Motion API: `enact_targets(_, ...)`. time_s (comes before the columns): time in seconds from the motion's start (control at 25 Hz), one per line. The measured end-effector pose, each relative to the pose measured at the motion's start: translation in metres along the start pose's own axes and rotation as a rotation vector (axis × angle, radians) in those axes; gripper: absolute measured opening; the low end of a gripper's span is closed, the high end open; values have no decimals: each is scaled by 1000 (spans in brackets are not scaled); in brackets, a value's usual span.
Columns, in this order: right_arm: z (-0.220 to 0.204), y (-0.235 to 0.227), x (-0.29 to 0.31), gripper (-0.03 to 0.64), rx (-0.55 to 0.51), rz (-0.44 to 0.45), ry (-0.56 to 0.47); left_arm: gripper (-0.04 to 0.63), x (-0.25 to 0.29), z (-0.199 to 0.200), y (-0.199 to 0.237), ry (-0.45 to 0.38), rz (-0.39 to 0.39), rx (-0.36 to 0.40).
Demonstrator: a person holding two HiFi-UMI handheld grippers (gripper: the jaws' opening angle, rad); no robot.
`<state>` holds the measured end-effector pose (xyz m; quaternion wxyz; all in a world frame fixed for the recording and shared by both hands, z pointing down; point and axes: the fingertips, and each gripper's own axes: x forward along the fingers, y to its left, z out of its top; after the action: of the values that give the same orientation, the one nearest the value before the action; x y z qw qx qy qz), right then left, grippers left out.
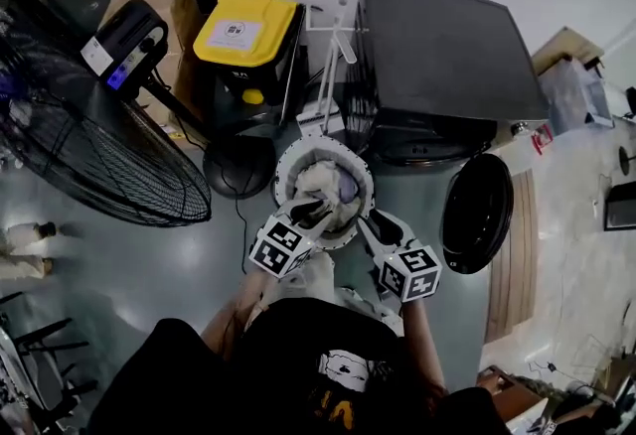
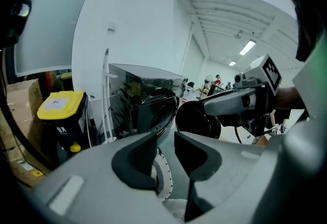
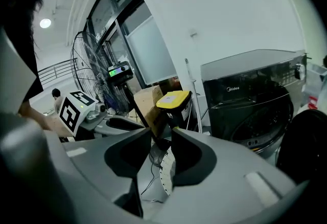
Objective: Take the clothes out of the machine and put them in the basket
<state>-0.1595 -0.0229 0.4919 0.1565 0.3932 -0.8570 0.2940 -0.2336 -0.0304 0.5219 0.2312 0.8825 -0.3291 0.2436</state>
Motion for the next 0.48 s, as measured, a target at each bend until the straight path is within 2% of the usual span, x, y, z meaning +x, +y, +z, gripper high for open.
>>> enact_targets(0.28, -5, 6, -61, 103, -33, 33, -43, 112, -23, 20, -52, -96, 53, -33)
enact_targets(0.48, -13, 17, -94, 72, -58, 78, -71, 112, -47, 27, -93, -140, 92, -29)
